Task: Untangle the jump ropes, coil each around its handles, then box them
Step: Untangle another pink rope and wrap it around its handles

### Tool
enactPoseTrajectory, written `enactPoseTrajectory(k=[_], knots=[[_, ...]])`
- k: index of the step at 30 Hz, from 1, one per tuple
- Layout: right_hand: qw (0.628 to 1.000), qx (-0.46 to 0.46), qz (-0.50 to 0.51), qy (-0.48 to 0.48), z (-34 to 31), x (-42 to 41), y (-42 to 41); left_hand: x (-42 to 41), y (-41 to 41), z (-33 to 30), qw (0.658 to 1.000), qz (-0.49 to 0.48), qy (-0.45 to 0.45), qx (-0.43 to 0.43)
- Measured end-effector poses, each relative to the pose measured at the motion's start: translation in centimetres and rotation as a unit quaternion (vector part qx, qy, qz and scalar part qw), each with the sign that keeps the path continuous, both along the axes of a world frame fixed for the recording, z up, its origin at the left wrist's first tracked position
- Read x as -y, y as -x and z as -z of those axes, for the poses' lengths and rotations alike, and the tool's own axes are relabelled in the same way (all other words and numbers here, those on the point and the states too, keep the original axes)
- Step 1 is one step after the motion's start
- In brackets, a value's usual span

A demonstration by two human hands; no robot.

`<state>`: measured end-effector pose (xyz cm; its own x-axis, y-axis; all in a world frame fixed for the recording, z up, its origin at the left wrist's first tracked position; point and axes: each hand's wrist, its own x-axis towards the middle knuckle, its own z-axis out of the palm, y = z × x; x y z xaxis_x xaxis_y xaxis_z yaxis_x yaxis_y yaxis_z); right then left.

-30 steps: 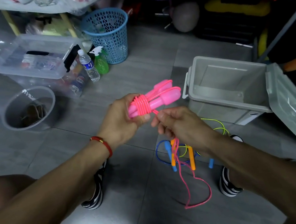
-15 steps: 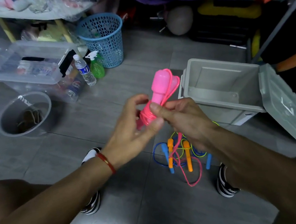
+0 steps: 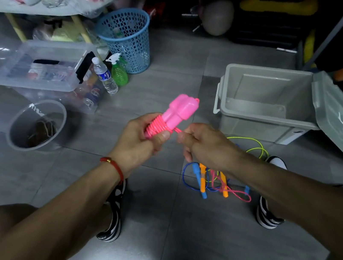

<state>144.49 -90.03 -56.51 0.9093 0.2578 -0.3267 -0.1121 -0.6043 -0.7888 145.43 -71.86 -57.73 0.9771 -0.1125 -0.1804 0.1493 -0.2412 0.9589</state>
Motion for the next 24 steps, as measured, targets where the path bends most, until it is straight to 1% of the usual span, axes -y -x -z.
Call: enactPoseTrajectory(k=[2,5,7,9,11,13,15,17,19,21,24], knots=[[1.000,-0.024,0.004,0.001,-0.3,-0.2,-0.1,-0.1,-0.4,0.5,0.998,-0.028,-0.049,0.006],[0.997,-0.063,0.018,-0.027,-0.4,-0.5,0.2,-0.7,-0.9,1.2,0.992,-0.048,-0.119,0.020],[0.998,-0.051,0.025,-0.014,-0.5,-0.5,0.3,-0.6,-1.1,1.3,0.985,-0.041,-0.162,0.033],[1.000,-0.022,0.014,0.014,-0.8,-0.4,0.5,-0.4,-1.0,1.3,0.970,-0.034,-0.233,0.059],[0.996,0.027,-0.031,0.085,-1.6,-0.2,0.8,0.1,-0.7,1.0,0.940,-0.020,-0.326,0.100],[0.968,0.121,-0.104,0.193,-2.2,0.2,1.1,0.5,-0.4,0.9,0.904,0.027,-0.403,0.141],[0.928,0.206,-0.158,0.267,-2.7,0.6,1.2,1.2,0.0,0.5,0.875,0.086,-0.452,0.154],[0.897,0.264,-0.187,0.300,-3.2,1.2,0.8,2.0,0.7,0.1,0.851,0.138,-0.478,0.166],[0.885,0.295,-0.203,0.297,-3.5,2.0,0.1,2.7,1.4,-0.2,0.831,0.178,-0.490,0.195],[0.898,0.283,-0.185,0.282,-3.7,2.8,-0.4,3.1,2.0,-0.8,0.827,0.181,-0.485,0.218],[0.916,0.258,-0.170,0.257,-3.4,3.7,-1.0,3.3,2.2,-1.5,0.839,0.163,-0.471,0.217]])
